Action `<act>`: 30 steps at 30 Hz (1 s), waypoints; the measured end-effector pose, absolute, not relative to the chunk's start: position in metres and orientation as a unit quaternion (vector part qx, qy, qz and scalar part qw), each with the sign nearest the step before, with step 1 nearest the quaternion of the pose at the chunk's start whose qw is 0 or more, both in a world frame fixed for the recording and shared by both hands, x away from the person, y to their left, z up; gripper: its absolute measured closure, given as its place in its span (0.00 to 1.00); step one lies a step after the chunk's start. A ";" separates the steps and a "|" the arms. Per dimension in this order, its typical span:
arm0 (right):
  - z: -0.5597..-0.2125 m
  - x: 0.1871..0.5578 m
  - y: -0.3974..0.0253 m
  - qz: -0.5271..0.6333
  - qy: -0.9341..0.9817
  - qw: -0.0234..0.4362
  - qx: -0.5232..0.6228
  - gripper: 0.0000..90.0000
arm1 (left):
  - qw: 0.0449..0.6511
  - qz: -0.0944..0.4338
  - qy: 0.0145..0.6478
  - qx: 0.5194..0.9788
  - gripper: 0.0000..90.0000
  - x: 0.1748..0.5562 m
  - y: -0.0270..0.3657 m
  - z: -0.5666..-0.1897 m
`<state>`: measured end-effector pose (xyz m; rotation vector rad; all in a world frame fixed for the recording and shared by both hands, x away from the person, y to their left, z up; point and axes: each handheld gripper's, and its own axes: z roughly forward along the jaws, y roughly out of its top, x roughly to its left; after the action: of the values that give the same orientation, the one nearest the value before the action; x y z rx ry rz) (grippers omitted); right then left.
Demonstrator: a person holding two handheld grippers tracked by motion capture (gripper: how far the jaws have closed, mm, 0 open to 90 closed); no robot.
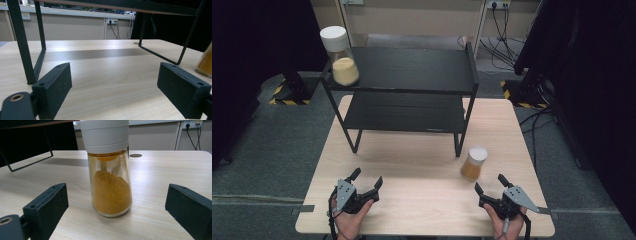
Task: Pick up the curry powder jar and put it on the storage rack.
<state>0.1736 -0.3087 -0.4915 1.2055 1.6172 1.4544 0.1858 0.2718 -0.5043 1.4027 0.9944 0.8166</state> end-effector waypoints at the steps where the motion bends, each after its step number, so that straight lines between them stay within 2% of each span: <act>1: -0.491 0.174 -0.309 0.554 0.616 0.321 0.459 0.05 | 0.580 0.350 0.425 0.600 0.13 0.186 0.272 -0.504; 18: -0.480 0.174 -0.305 0.553 0.622 0.335 0.441 0.05 | 0.582 0.349 0.422 0.601 0.13 0.186 0.272 -0.505; 30: -0.454 0.197 -0.297 0.550 0.633 0.343 0.423 0.07 | 0.582 0.348 0.422 0.601 0.13 0.186 0.273 -0.505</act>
<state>0.1973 -0.2972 -0.4539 1.0994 1.6457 1.4280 0.1860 0.2729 -0.5049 1.4034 0.9858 0.8131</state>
